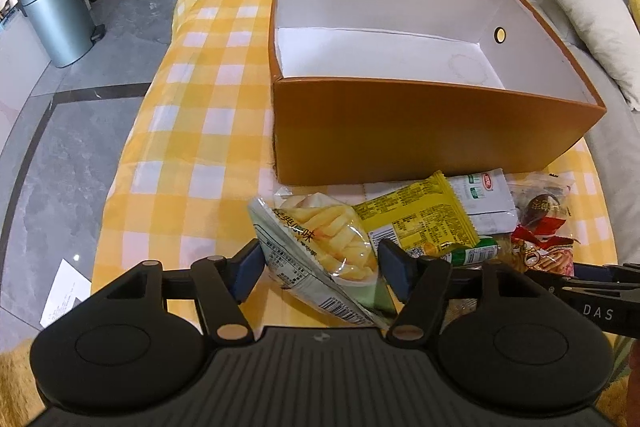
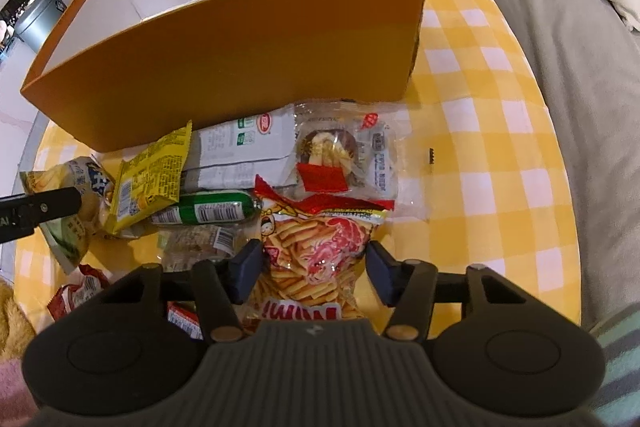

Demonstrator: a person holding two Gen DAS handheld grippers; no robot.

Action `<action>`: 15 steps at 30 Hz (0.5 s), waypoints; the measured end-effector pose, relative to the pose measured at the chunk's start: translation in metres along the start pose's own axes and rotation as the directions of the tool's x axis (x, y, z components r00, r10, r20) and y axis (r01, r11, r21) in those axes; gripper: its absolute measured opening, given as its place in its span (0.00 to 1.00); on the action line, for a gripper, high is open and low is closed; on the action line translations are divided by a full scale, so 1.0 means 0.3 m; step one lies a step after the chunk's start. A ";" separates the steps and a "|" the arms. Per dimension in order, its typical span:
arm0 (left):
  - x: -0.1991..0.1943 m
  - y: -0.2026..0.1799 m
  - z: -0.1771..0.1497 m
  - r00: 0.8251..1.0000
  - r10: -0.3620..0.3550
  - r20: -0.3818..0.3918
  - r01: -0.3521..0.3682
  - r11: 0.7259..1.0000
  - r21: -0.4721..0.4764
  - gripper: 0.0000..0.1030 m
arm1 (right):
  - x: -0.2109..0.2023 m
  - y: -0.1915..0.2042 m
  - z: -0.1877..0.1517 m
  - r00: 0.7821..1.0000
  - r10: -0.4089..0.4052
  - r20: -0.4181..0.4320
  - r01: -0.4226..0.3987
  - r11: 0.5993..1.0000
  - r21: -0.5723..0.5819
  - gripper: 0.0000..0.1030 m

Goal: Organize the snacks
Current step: 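Grasp the clear chip bag with left tool while right tool grasps the MIMI bag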

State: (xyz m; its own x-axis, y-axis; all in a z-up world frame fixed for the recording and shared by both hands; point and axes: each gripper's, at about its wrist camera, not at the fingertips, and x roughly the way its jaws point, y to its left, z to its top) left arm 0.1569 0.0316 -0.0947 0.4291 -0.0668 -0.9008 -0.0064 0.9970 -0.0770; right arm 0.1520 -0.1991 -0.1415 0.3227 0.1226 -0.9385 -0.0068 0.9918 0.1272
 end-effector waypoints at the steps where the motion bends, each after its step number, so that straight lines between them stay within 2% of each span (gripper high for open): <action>1: -0.001 -0.001 0.000 1.000 -0.005 0.000 0.005 1.000 0.003 0.67 | -0.001 0.002 0.000 1.000 0.001 0.001 -0.001 1.000 -0.008 0.50; 3: 0.000 -0.002 0.002 1.000 -0.007 -0.004 0.007 1.000 0.009 0.61 | 0.000 0.003 0.000 1.000 0.004 0.003 -0.004 1.000 -0.017 0.47; 4: 0.001 -0.004 0.002 1.000 -0.008 -0.007 0.008 1.000 0.011 0.61 | 0.000 0.002 0.001 1.000 0.002 0.003 -0.002 1.000 -0.019 0.41; 7: -0.002 -0.007 0.004 1.000 -0.006 -0.008 0.006 1.000 0.019 0.56 | -0.001 -0.003 0.001 1.000 0.009 0.001 -0.009 1.000 -0.029 0.35; 15: -0.064 -0.012 -0.004 1.000 -0.009 0.026 0.008 0.999 0.034 0.48 | -0.042 -0.001 -0.008 1.000 0.015 0.021 -0.014 0.998 -0.054 0.30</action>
State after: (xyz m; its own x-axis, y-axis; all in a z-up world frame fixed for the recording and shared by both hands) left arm 0.1476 0.0293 -0.0775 0.4523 -0.0749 -0.8887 0.0277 0.9972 -0.0699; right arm 0.1458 -0.2008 -0.1304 0.3428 0.1365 -0.9294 -0.0627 0.9905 0.1224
